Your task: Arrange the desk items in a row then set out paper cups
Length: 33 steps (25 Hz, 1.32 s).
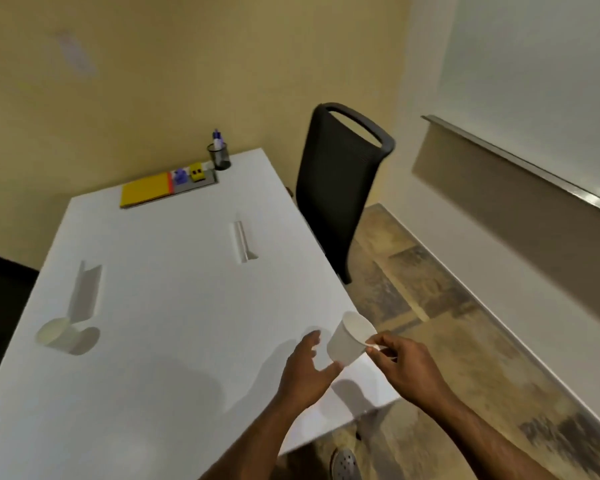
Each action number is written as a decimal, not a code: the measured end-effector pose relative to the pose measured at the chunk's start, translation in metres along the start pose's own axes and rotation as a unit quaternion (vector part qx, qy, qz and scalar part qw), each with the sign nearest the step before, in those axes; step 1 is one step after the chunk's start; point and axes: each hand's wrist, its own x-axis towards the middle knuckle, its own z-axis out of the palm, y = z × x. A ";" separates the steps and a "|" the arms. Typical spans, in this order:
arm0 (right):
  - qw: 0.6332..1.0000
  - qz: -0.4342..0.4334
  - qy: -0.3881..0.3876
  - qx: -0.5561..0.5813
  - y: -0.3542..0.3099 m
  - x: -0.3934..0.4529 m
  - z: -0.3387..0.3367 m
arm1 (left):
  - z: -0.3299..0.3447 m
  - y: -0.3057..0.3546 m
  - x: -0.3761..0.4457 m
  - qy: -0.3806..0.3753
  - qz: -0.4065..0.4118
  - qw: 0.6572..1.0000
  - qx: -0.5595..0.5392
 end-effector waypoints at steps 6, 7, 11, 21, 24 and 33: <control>0.995 -0.037 -0.067 -0.060 0.000 0.100 -0.002 | -0.029 -0.028 0.073 0.002 -0.119 0.993 -0.006; 0.993 -0.045 -0.078 -0.071 -0.002 0.115 -0.001 | -0.033 -0.027 0.082 0.010 -0.130 0.991 0.001; 0.982 -0.087 -0.136 -0.093 -0.018 0.175 0.019 | -0.041 -0.035 0.116 0.012 -0.184 0.981 0.067; 0.927 -0.255 -0.256 -0.101 -0.071 0.330 0.119 | 0.008 -0.040 0.113 0.044 -0.308 0.946 0.090; 0.898 -0.317 -0.278 -0.126 -0.084 0.356 0.139 | 0.018 -0.026 0.107 0.041 -0.345 0.936 0.054; 0.869 -0.351 -0.313 -0.156 -0.069 0.387 0.155 | 0.037 -0.008 0.104 0.048 -0.389 0.920 0.003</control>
